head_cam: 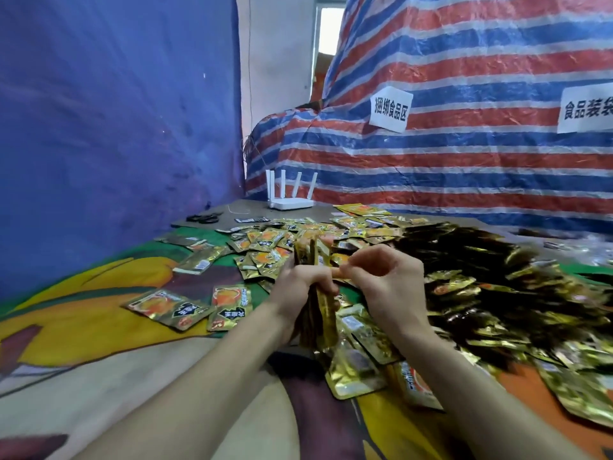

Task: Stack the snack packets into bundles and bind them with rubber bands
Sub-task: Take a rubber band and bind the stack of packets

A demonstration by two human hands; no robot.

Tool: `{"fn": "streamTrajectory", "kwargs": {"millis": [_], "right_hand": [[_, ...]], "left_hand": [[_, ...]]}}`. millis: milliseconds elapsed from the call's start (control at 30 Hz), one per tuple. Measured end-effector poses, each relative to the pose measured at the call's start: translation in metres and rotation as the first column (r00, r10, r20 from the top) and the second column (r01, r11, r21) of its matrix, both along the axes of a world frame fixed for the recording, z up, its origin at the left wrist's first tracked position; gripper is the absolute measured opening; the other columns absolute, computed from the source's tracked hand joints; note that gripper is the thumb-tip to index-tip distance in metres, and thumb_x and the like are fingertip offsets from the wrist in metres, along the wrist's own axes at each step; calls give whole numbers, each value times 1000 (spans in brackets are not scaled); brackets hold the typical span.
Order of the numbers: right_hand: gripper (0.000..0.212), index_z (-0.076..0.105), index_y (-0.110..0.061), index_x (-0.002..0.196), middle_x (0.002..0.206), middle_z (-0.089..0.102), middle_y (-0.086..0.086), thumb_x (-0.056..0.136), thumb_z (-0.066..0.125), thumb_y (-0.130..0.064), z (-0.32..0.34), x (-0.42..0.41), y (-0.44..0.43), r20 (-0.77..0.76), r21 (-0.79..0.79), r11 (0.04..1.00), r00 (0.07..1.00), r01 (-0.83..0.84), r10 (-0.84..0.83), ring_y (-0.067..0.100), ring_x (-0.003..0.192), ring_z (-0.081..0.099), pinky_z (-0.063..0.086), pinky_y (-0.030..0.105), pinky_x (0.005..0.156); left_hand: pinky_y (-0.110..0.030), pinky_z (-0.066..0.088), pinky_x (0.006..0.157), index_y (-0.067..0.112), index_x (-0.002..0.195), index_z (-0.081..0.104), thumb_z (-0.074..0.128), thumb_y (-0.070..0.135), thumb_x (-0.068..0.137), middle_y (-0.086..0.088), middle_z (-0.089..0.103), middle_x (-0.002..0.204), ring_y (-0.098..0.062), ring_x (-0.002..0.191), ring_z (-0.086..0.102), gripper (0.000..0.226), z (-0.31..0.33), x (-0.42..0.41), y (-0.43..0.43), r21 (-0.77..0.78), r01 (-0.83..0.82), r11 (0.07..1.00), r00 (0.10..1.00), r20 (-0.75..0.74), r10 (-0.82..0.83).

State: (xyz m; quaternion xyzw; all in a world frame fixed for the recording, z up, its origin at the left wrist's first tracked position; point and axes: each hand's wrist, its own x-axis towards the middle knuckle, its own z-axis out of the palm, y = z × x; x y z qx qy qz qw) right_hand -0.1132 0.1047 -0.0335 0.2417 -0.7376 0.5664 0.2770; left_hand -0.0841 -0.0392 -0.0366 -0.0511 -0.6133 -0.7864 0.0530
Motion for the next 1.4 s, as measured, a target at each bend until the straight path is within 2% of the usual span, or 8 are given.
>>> {"fn": "streamTrajectory", "kwargs": {"millis": [267, 400, 533, 733, 933, 1033, 1133, 1400], "right_hand": [[21, 72, -15, 115, 92, 73, -1, 95, 69, -12, 1, 0, 14, 198, 162, 986, 980, -42, 9, 10, 85, 69, 57, 22, 79], [15, 72, -18, 90, 83, 70, 10, 99, 62, -13, 12, 6, 21, 327, 262, 930, 931, -256, 164, 14, 74, 63, 50, 27, 71], [21, 64, -6, 74, 81, 66, 11, 93, 55, -6, 23, 7, 29, 381, -210, 851, 761, -482, 525, 27, 87, 63, 51, 42, 94], [32, 71, -1, 94, 60, 48, 3, 76, 45, -4, 27, 13, 30, 133, -784, 380, 465, -491, 875, 19, 57, 55, 56, 36, 80], [58, 65, -22, 131, 103, 75, 17, 74, 73, -11, 21, 14, 23, 374, -432, 726, 627, -534, 684, 32, 73, 74, 62, 37, 58], [65, 64, -29, 132, 109, 75, 15, 70, 81, -21, 14, 15, 19, 392, -272, 849, 754, -453, 528, 35, 90, 76, 63, 43, 62], [70, 68, -36, 126, 114, 72, 15, 61, 92, -25, 8, 19, 10, 431, -215, 890, 779, -401, 455, 28, 93, 76, 63, 48, 65], [75, 60, -49, 123, 125, 58, -18, 53, 87, -50, -12, 28, -25, 319, 70, 966, 923, -248, 214, -7, 120, 49, 51, 31, 94]], "left_hand": [[-33, 38, 69, 15, 78, 73, 62, 7, 54, -6, 55, 76, -21, 66, 52, 28, -6, -12, -7, 333, 372, 866, 925, -59, -375], [-31, 42, 67, 8, 77, 64, 68, 8, 51, -7, 53, 77, -22, 66, 53, 27, -4, -12, -12, 383, 468, 796, 879, -110, -464], [-27, 45, 61, 8, 73, 65, 53, 6, 54, -7, 51, 73, -20, 62, 50, 23, 0, -9, -12, 410, 432, 803, 899, -118, -423], [-31, 49, 60, 10, 100, 60, 56, -1, 55, -6, 48, 81, -19, 67, 48, 47, 0, -9, -10, 449, 536, 715, 839, -192, -509], [-29, 43, 58, 8, 80, 67, 58, 10, 56, -7, 49, 75, -21, 64, 48, 26, 1, -9, -10, 289, 391, 874, 913, -7, -407], [-28, 45, 52, 2, 87, 68, 61, 6, 68, -9, 51, 72, -22, 56, 52, 21, -3, -17, -11, 191, -118, 975, 981, 173, 85], [-36, 53, 65, 22, 123, 55, 73, 6, 79, -8, 58, 91, -25, 76, 60, 51, -6, -25, -10, 265, -477, 838, 876, 66, 478], [-51, 61, 83, 15, 135, 48, 80, 27, 82, -16, 67, 116, -36, 101, 70, 62, 4, -14, -8, 367, -475, 800, 879, 153, 452]]}}
